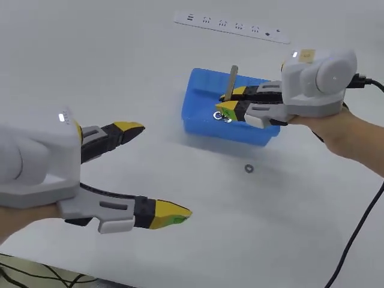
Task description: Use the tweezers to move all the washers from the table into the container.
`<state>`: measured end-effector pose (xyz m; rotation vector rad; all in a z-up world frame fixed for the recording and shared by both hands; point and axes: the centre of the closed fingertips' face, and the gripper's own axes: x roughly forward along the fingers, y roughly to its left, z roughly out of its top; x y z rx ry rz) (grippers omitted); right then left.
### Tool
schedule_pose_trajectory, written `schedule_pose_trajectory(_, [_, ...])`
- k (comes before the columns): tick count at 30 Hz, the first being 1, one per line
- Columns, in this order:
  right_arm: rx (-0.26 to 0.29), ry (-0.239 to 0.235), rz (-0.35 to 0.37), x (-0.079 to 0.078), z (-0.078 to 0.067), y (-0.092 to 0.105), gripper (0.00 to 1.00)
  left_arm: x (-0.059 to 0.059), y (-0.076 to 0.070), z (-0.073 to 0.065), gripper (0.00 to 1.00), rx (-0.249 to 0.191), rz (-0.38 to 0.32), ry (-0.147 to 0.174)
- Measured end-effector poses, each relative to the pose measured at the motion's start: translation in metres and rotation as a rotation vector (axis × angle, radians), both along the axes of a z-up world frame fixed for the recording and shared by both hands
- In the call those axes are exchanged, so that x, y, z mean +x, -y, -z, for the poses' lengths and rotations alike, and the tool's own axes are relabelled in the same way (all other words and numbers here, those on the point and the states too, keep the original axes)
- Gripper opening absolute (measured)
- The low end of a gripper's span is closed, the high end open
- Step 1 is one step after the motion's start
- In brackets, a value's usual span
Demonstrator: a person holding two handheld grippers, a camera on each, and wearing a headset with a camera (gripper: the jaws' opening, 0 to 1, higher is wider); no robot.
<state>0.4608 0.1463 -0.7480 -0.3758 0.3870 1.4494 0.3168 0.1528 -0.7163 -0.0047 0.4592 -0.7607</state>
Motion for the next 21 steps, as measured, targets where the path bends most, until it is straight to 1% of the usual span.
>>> schedule_pose_trajectory(3, [0.001,-0.006,0.006,0.0034,0.0026,0.0003,0.10,-0.0005,0.0027,0.0012,0.99,0.002,0.004,-0.006])
schedule_pose_trajectory(9, [0.018,-0.012,0.012,0.0051,-0.0008,-0.0007,0.10,-0.0032,0.0029,0.0051,0.99,0.026,0.020,-0.020])
schedule_pose_trajectory(15, [0.019,-0.009,0.008,0.0038,-0.0030,-0.0001,0.08,-0.0003,0.0032,-0.0007,0.99,-0.011,0.005,-0.017])
schedule_pose_trajectory(18, [0.014,0.003,0.002,0.0027,-0.0045,0.0009,0.08,0.0007,0.0018,-0.0010,0.99,-0.012,0.007,-0.016])
schedule_pose_trajectory(21, [0.013,0.007,-0.004,0.0011,-0.0064,0.0019,0.08,0.0067,-0.0006,-0.0024,0.99,-0.019,-0.001,-0.009])
